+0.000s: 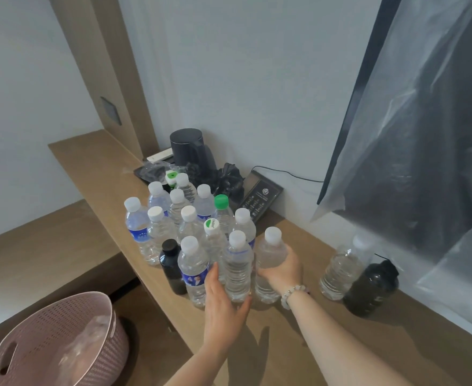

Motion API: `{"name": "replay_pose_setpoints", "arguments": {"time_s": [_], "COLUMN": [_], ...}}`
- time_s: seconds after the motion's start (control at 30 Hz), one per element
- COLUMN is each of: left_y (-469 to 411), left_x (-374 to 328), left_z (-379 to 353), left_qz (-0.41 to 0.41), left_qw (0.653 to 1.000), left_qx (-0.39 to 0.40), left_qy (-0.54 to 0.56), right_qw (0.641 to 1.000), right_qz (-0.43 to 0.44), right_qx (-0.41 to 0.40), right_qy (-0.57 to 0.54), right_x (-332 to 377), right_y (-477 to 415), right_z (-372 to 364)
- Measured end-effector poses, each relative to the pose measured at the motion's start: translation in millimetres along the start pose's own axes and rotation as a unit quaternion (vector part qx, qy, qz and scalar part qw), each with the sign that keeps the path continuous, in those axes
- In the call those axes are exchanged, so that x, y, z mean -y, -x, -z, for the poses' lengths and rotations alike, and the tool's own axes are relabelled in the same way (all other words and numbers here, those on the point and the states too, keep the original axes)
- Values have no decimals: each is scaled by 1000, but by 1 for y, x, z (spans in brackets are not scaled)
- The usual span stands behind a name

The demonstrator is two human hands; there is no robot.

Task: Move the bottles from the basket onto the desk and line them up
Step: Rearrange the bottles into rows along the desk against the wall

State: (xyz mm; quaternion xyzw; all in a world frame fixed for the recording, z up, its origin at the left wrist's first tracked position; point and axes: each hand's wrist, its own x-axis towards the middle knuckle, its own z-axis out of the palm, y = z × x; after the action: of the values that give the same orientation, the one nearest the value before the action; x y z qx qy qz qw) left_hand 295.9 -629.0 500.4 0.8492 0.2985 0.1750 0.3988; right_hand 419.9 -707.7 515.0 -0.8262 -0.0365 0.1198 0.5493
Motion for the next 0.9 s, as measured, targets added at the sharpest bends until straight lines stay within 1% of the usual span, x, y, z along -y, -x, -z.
{"name": "replay_pose_setpoints", "arguments": {"time_s": [0.2, 0.33, 0.47, 0.6, 0.67, 0.77, 0.9], "left_y": [-17, -28, -38, -46, -47, -47, -43], "left_x": [-20, -34, -39, -46, -47, -44, -43], "left_z": [-17, -27, -33, -31, -30, -29, -26], "left_qz": [99, 164, 207, 227, 229, 215, 196], "left_qw": [989, 966, 945, 935, 936, 948, 969], "left_qx": [-44, -87, -124, -149, -148, -124, -84], "left_qy": [98, 182, 222, 229, 225, 198, 126], "right_qw": [999, 998, 996, 994, 993, 993, 992], "right_qz": [-19, -22, -19, -30, -36, -36, -41], "right_qx": [-38, -56, -83, -99, -106, -109, -117], "right_qy": [-10, -27, -30, -25, -23, -22, -17], "right_x": [-12, -18, -21, -26, -28, -31, -36], "right_y": [11, 15, 21, 27, 30, 36, 43], "right_z": [24, 43, 60, 71, 75, 80, 85]}}
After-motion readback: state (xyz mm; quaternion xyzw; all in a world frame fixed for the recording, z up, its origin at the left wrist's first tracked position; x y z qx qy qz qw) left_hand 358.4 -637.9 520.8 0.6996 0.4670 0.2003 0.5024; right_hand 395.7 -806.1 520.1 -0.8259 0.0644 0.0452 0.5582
